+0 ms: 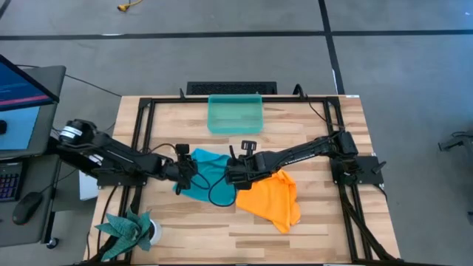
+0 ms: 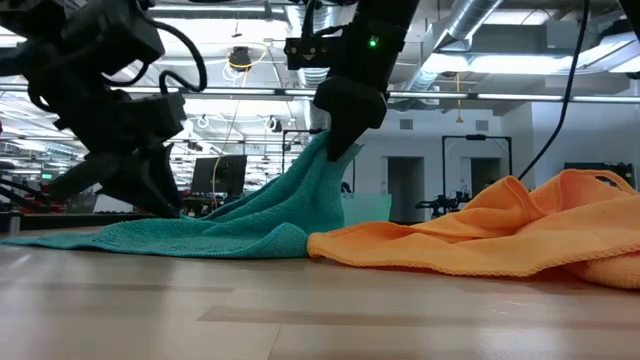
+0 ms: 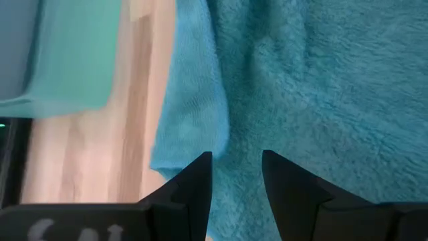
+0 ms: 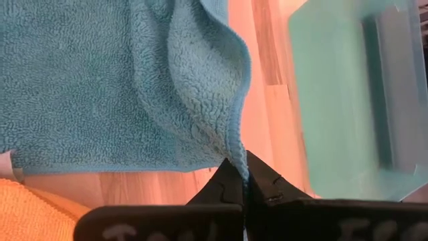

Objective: Roll microfiber towels into tight, uniform cylinder then place into a basket
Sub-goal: Fold the blue microfiber cloth

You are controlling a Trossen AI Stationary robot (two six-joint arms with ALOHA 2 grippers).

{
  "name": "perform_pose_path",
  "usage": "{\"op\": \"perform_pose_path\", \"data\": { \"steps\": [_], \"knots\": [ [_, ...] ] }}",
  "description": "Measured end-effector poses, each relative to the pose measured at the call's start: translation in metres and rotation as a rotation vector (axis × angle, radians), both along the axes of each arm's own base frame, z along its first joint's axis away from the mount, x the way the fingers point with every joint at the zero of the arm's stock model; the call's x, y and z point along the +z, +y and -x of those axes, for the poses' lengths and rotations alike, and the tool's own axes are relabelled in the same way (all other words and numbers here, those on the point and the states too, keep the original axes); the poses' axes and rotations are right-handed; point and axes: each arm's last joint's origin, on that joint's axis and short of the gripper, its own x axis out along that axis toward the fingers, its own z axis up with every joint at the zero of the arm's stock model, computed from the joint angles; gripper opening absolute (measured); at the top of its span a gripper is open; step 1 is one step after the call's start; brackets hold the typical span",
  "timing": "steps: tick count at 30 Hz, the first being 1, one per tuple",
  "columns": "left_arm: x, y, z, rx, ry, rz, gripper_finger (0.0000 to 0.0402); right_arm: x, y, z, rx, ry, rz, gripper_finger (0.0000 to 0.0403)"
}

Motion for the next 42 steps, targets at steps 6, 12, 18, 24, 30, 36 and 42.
{"op": "perform_pose_path", "data": {
  "steps": [6,12,18,24,30,36,42],
  "knots": [
    [-0.004,0.0,-0.002,0.004,0.009,-0.032,0.0124,0.0,0.0,0.0,0.001,0.001,-0.002,0.001],
    [-0.004,0.0,-0.005,-0.012,0.001,-0.059,0.0124,0.0,0.001,0.0,0.006,-0.001,-0.02,0.001],
    [-0.004,0.004,-0.005,0.007,0.001,-0.057,0.0124,0.0,0.001,-0.001,0.007,-0.004,-0.025,0.001],
    [-0.004,0.01,-0.008,-0.016,0.015,-0.034,0.0124,0.0,0.001,-0.001,0.007,-0.004,-0.025,0.001],
    [-0.004,0.015,-0.009,-0.013,0.021,-0.023,0.0124,0.0,0.001,-0.001,0.007,-0.004,-0.025,0.001],
    [-0.007,0.018,-0.01,-0.017,0.039,0.005,0.0124,0.0,0.001,-0.001,0.007,-0.004,-0.025,0.001],
    [-0.018,0.018,-0.013,0.005,0.074,-0.048,0.012,0.0,0.001,-0.001,0.007,-0.004,-0.025,0.001]
  ]
}}
